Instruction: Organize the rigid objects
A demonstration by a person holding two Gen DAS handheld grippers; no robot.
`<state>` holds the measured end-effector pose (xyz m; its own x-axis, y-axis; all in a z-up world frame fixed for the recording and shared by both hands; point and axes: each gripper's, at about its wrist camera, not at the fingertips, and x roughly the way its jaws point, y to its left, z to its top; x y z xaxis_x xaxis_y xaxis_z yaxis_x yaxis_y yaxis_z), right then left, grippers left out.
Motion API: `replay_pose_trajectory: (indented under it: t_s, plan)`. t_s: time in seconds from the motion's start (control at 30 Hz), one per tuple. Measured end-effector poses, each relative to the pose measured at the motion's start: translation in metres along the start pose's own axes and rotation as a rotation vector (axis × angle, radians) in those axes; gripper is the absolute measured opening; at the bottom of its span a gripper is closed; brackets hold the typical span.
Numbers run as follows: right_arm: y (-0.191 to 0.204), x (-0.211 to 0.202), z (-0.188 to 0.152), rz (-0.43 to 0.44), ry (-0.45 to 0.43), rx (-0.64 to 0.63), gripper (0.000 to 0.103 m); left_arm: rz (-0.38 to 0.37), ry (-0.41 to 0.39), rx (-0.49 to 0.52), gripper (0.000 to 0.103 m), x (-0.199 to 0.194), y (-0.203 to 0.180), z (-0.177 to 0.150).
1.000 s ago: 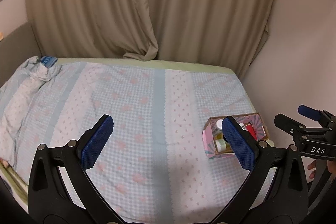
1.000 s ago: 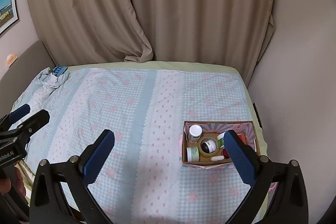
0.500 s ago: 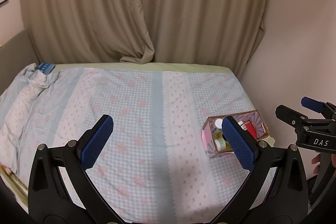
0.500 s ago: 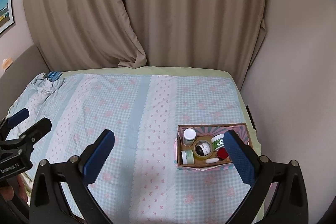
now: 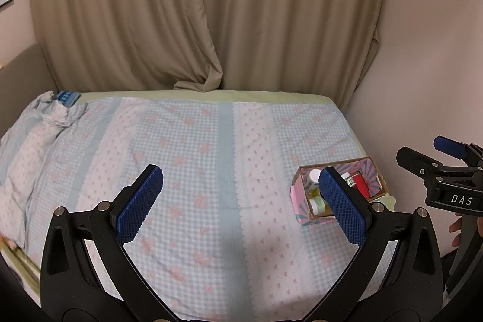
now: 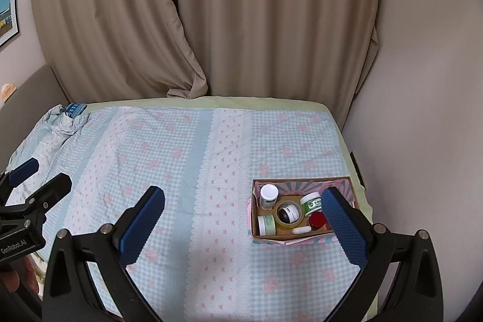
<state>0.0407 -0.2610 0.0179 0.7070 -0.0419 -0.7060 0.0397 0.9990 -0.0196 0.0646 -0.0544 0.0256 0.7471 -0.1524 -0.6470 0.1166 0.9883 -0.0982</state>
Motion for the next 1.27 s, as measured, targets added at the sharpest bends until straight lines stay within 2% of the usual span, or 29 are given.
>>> replay_pose_trajectory:
  t_s: [0.4, 0.6, 0.8, 0.97, 1.27]
  plan:
    - [-0.002, -0.002, 0.001, -0.001, -0.007, -0.004, 0.103, 0.002, -0.007, 0.007, 0.103, -0.005, 0.000, -0.002]
    - [-0.005, -0.002, 0.001, -0.003, -0.010, -0.002, 0.103, 0.021, -0.041, 0.027, 0.103, -0.010, -0.002, -0.001]
    - [-0.007, -0.002, 0.002, -0.009, -0.018, -0.001, 0.103, 0.021, -0.072, -0.023, 0.103, -0.013, 0.007, 0.001]
    - [-0.007, 0.000, 0.003, -0.012, -0.027, -0.003, 0.103, 0.058, -0.102, -0.023, 0.103, -0.015, 0.012, 0.003]
    - [-0.005, 0.007, 0.003, -0.013, -0.029, 0.001, 0.103, 0.054, -0.087, -0.018, 0.103, 0.000, 0.019, 0.009]
